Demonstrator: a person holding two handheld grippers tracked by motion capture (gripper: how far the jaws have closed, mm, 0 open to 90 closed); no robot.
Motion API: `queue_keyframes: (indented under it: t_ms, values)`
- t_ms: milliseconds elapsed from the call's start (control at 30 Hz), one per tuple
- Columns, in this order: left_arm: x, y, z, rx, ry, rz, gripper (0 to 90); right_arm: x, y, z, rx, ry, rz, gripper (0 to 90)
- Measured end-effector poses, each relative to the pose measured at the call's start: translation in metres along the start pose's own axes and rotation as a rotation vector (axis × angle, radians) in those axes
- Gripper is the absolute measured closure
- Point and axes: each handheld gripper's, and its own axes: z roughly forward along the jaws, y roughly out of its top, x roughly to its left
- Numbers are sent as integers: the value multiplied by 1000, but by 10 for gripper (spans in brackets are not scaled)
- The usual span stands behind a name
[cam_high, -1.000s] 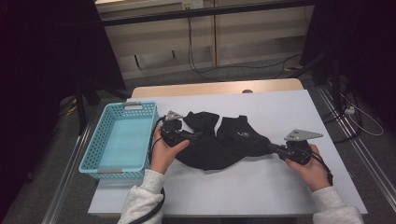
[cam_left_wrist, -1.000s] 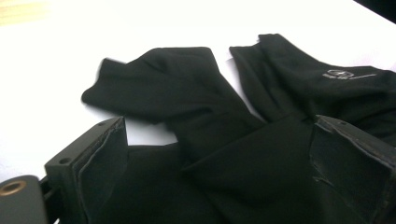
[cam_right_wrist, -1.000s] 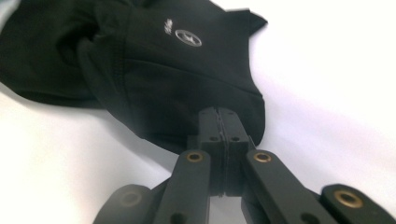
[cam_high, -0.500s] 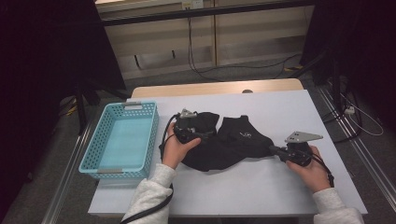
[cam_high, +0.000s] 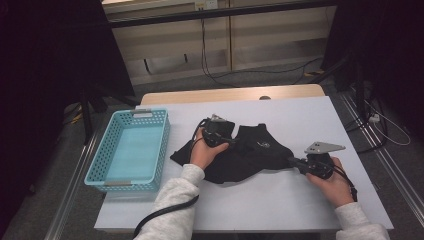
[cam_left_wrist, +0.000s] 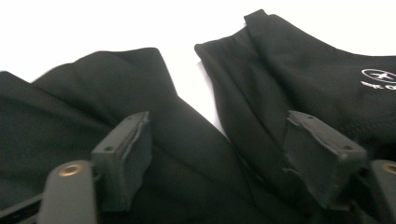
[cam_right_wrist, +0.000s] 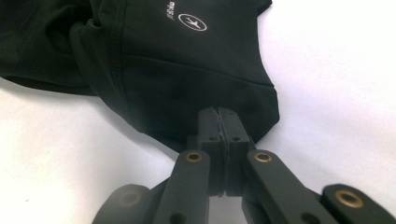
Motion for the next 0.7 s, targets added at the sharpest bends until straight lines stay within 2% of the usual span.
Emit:
queue_keyframes:
  t_ms: [33,100,233,267,333,367,400,500,633,700]
  values:
    - [-1,0,3,-1,-4,-16,282,0,0,0,0,2,1,897]
    - [-2,0,8,10,-1,-14,293,0,0,0,3,1,2,897]
    - [-4,2,10,7,6,-31,380,0,-1,1,3,5,-1,896]
    - [-6,2,10,9,0,-37,422,1,-1,1,6,6,-2,896]
    - [-8,2,9,20,-15,-20,556,1,-1,1,6,6,-1,896]
    - [-9,3,8,34,-41,-13,608,1,-1,1,4,6,-4,896]
    - [-11,2,9,41,-44,-20,676,1,-1,1,3,5,-4,896]
    - [-11,0,8,47,-38,-34,789,1,0,1,1,2,-1,896]
    - [-7,-3,1,56,-46,-67,837,0,0,0,-20,3,4,896]
    - [-4,-5,-6,50,-35,-81,842,0,0,0,-19,3,5,896]
